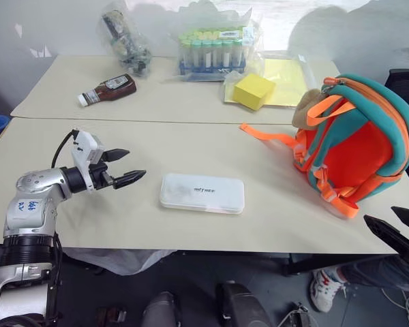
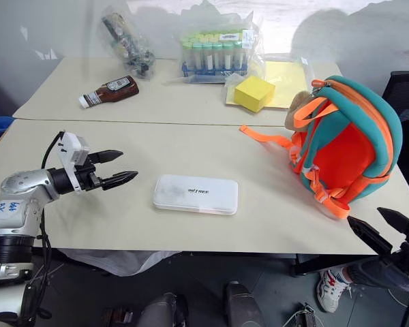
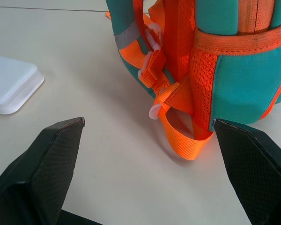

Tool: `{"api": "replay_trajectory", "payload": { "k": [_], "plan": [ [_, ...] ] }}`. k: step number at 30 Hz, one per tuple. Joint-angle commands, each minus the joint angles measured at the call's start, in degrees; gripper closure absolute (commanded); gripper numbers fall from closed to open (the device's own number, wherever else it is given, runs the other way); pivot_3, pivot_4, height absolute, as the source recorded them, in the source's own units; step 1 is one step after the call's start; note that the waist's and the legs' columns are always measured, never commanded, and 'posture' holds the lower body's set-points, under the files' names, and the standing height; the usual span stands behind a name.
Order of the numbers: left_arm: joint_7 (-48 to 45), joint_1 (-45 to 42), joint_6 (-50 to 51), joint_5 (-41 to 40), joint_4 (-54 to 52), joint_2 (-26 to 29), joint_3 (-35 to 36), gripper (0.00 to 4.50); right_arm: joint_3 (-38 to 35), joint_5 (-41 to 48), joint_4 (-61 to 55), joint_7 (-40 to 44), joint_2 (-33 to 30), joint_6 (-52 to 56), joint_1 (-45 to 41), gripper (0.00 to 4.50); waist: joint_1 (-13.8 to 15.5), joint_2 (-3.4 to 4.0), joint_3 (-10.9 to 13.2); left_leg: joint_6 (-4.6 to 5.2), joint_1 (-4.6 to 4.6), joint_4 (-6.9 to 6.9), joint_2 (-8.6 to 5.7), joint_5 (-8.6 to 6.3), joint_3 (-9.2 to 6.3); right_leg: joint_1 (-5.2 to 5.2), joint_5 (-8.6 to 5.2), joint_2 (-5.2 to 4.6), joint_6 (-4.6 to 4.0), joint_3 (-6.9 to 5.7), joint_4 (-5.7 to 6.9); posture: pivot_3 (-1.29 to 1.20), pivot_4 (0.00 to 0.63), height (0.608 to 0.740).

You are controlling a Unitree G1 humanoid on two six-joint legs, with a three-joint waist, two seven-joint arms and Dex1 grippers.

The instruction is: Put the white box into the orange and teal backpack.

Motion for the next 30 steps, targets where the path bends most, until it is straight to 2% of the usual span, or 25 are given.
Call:
{"api": "replay_trajectory", "payload": {
  "k": [1,4,11,16,18,21,25,30],
  "plan": [
    [-2.3,2.2,-2.8,0.1,-4.1,1.9,0.3,0.00,-0.8,0.5,-1.7,-0.2,-0.2,-0.3,0.5,0.01,0.0,0.00,0.0,0.00,0.00,-0.01,0.00,0.00,0.00,0.00,0.00,0.00,0.00,0.00,0.00,0.00,0.150,0.740],
    [-0.4,2.6,0.5,-0.2,-4.4,1.7,0.4,0.00,-0.4,0.3,-2.0,-0.2,-0.3,-0.4,0.7,0.01,0.1,0.00,0.0,-0.02,0.00,-0.03,0.02,-0.01,0.00,-0.01,-0.01,0.00,-0.02,-0.02,-0.01,0.00,0.150,0.740],
    [0.4,2.8,0.2,0.2,-5.3,1.6,0.3,0.00,0.6,-0.9,-2.1,0.0,-1.1,-0.7,0.5,0.01,0.1,0.00,0.0,0.00,0.00,0.00,0.00,0.00,-0.01,0.00,-0.01,-0.01,-0.02,-0.01,-0.01,0.00,0.150,0.740],
    [1.6,2.8,1.3,1.0,-5.7,2.0,-0.1,0.00,4.0,-5.1,-3.7,1.2,-3.5,-1.7,0.9,0.01,-0.1,0.00,0.0,0.00,0.00,-0.02,0.01,-0.01,0.00,0.00,-0.01,0.00,-0.02,0.00,-0.01,0.00,0.150,0.740],
    [2.2,3.2,0.8,2.6,-6.0,2.4,-1.0,0.00,6.8,-9.5,-4.4,2.6,-5.6,-4.0,1.4,0.40,-0.1,-0.01,0.0,0.00,0.02,-0.02,0.02,-0.01,-0.01,0.00,-0.01,0.02,-0.02,-0.02,0.00,0.00,0.150,0.740],
    [4.4,6.4,-0.8,7.3,-6.0,2.6,-4.0,0.61,12.6,-10.5,-5.2,4.8,-9.0,-3.5,-1.4,1.32,-0.2,-0.01,0.0,0.00,0.03,-0.01,0.01,0.00,0.00,0.00,-0.01,0.02,-0.02,-0.01,0.00,0.00,0.150,0.740],
    [5.7,7.7,-0.6,8.9,-7.0,2.2,-5.3,1.80,20.5,-11.5,-7.2,5.3,-11.2,-2.8,-6.2,2.65,-0.2,-0.20,0.1,0.00,0.07,-0.02,0.03,-0.01,0.03,0.00,-0.01,0.02,-0.02,0.05,0.03,0.00,0.150,0.740],
    [6.2,4.8,-1.6,11.2,-6.6,-0.6,-10.3,3.47,36.1,-17.2,-4.0,0.7,-8.6,-2.6,-19.6,4.43,0.2,-0.36,0.1,0.01,0.05,0.07,0.00,0.02,-0.02,0.00,-0.02,-0.05,-0.06,-0.03,0.06,0.00,0.150,0.740]
  ]
}}
